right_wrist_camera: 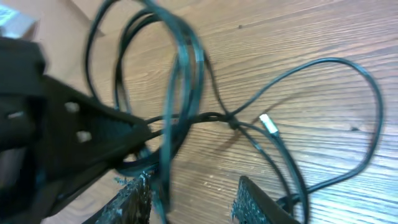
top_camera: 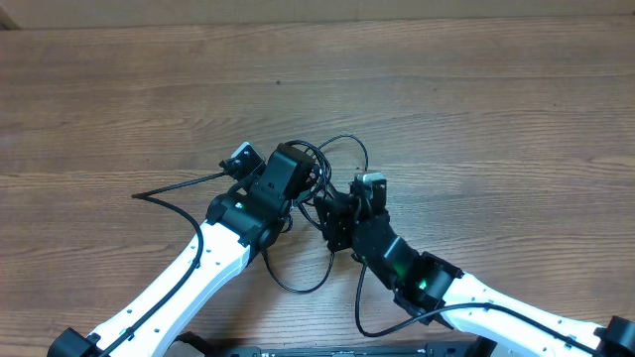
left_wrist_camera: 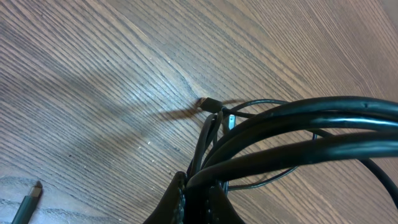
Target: Untangle cables
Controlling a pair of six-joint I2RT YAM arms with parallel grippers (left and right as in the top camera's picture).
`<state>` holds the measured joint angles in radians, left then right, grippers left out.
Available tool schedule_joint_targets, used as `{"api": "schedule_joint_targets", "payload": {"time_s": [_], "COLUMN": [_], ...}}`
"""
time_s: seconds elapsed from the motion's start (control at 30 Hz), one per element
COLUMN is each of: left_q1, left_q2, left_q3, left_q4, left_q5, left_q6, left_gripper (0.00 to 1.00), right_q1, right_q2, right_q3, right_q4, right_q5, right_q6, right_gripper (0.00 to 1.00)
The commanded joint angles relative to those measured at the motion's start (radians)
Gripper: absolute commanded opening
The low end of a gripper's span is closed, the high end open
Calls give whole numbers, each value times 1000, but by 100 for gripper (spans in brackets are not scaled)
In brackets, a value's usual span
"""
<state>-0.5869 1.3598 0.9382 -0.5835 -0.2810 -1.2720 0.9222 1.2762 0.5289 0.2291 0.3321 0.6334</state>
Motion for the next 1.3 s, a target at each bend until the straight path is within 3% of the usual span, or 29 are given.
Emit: {"api": "schedule_joint_targets", "payload": {"time_s": [0.0,0.27,0.6,0.9,1.27], "left_q1": [4,3,3,3,3], "left_q2": [0,0,0,0,0], "left_q3": [7,7,7,7,7], "left_q4": [5,22,93,95,95], "left_q5": [11,92,178,178,177], "left_q6": [16,16,135,150,150], "left_gripper": [4,4,4,4,4], "right_q1": [-50,-113,-248,-402,-407], "right_q2": [-10,-6,-6,-6,-6], "right_q3": [0,0,0,0,0], "right_q4": [-14,-33,-170,-372,-462], "right_q5": [34,-8,-7,-9,-2], "right_q6": [31,47,47,47,47], "right_gripper": [42,42,42,43,47]}}
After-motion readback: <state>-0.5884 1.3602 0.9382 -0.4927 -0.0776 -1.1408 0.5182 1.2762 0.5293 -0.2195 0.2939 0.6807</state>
